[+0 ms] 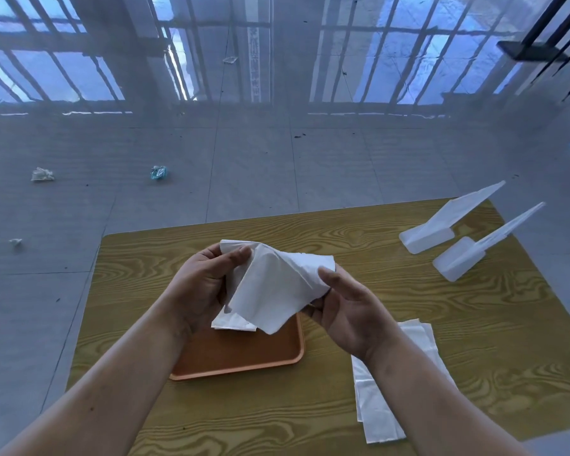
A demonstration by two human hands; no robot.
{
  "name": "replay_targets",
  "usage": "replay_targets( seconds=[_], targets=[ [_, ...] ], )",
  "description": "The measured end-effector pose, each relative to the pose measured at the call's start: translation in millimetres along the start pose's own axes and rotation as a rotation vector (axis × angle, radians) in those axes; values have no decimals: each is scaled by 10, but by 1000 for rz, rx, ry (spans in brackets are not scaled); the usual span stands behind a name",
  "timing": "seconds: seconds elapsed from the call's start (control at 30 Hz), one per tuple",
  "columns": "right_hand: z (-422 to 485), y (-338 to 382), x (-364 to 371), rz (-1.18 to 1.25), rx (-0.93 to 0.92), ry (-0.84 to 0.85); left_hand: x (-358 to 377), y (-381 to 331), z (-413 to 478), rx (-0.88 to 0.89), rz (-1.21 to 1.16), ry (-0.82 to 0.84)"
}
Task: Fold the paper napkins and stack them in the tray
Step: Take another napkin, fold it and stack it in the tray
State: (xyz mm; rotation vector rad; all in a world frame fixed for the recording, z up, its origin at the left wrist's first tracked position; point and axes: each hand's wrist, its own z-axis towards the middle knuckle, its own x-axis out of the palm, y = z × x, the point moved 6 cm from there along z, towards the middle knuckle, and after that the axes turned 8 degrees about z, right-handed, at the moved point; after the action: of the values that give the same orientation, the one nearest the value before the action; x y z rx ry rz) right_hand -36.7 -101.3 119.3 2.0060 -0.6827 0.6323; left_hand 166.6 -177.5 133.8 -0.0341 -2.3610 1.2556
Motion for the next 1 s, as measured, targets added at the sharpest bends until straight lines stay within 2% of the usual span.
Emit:
replay_targets(
  seconds=[0.07, 0.2, 0.3, 0.4, 0.57, 0.7, 0.83, 0.93, 1.0],
  targets=[
    [59, 56, -26, -26, -62, -134, -18, -10, 0, 25, -8, -38],
    [130, -49, 55, 34, -56, -162, -98, 16, 18, 38, -27, -138],
    [174, -98, 18, 10, -50, -237, -134, 45, 28, 20, 4, -149],
    [202, 40, -47, -197, -101, -292, -249, -11, -7, 45, 175, -226],
    [235, 324, -77, -619, -159, -248, -403, -128, 11, 157, 563, -344],
    [258, 474, -59, -936, -213, -231, -389, -166, 36, 217, 890, -314],
    [255, 569, 7, -1153, -264, -198, -379, -194, 53, 219, 1034, -287],
    [238, 626, 48, -1202, -267, -202, -363, -247, 41, 226, 1104, -324],
    [218, 663, 51, -1046, -251, -220, -346, -255, 46, 222, 1018, -325]
  ],
)
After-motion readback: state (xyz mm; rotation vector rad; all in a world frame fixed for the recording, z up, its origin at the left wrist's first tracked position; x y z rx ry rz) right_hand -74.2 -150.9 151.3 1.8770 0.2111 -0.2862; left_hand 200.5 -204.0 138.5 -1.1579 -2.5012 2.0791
